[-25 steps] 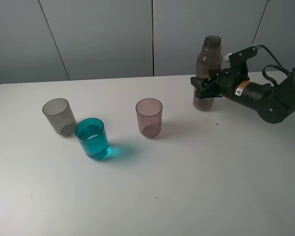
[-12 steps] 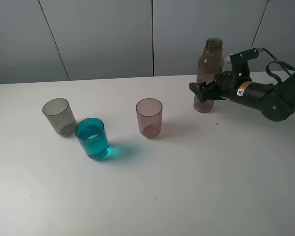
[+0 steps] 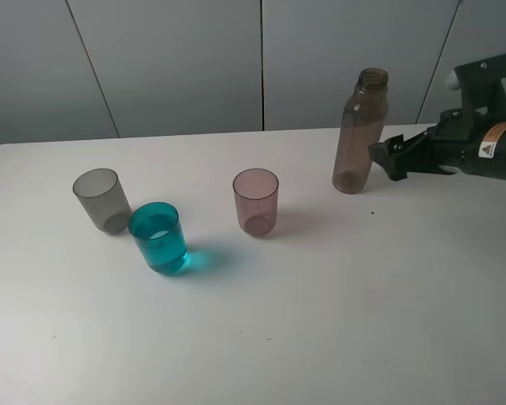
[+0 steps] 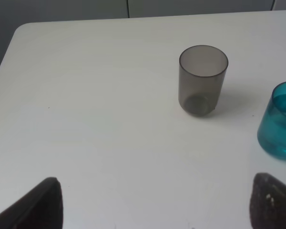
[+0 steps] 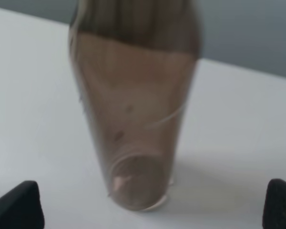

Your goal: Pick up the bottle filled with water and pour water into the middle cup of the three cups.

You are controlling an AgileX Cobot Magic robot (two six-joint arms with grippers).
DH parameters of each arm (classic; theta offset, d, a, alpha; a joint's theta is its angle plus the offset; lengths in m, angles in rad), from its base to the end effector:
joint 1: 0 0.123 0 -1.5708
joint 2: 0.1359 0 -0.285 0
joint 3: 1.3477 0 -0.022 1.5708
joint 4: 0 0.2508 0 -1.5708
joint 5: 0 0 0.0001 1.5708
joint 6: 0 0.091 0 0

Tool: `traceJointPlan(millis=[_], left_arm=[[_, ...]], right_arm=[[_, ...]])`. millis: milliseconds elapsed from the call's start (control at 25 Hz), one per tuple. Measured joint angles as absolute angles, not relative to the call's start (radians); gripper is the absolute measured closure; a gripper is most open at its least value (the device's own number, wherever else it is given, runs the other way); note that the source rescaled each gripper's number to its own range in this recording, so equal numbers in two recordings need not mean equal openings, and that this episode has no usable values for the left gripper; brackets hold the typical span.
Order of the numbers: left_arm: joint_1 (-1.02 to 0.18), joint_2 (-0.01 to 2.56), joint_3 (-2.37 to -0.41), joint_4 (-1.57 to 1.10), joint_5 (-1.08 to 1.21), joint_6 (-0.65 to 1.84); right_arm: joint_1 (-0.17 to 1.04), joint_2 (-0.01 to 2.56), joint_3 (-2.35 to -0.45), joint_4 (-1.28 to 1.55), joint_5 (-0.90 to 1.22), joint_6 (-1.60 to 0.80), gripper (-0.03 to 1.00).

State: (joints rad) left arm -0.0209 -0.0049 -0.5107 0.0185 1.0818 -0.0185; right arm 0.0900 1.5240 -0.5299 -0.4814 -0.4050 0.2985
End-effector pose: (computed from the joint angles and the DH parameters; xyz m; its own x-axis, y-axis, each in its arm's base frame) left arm -0.0077 0.0016 0.2785 -0.4608 -0.0002 -0.8875 0.0019 1.0000 -0.0012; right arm 0.2712 0.0411 0.1765 -0.4733 -0.1894 -0.8603 -0.3177 0.9476 -0.0338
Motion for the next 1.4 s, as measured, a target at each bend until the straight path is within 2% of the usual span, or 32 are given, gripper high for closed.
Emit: traceJointPlan(millis=[80,320,480,640,880,1160,1400], left_arm=[[-0.021,-0.005,-0.511,0.018,1.082,-0.019],[-0.021,-0.005,-0.511,0.018,1.082,-0.019],[-0.021,-0.005,-0.511,0.018,1.082,-0.019],[-0.021,-0.005,-0.511,0.018,1.082,-0.019],[-0.021,-0.005,-0.511,0.018,1.082,-0.022],[-0.021,-0.005,-0.511,0.018,1.082,-0.022],[-0.021,-0.005,-0.511,0.018,1.082,-0.022]], right_arm=[[0.09,1.399,-0.549,-0.478,-0.275,0.306,-0.03],[0.09,1.071,-0.703,-0.34,0.303,0.285,-0.03],[0.09,0.92,-0.755,-0.154,0.638,0.109,-0.03],[0.09,0.784,-0.745,0.033,0.863,-0.052,-0.03],[0.09,0.516,-0.649,0.082,1.029,-0.095,-0.03],[0.09,0.179,-0.522,0.088,1.075,-0.1,-0.03],[0.09,0.006,-0.512,0.082,1.086,-0.092,-0.03]])
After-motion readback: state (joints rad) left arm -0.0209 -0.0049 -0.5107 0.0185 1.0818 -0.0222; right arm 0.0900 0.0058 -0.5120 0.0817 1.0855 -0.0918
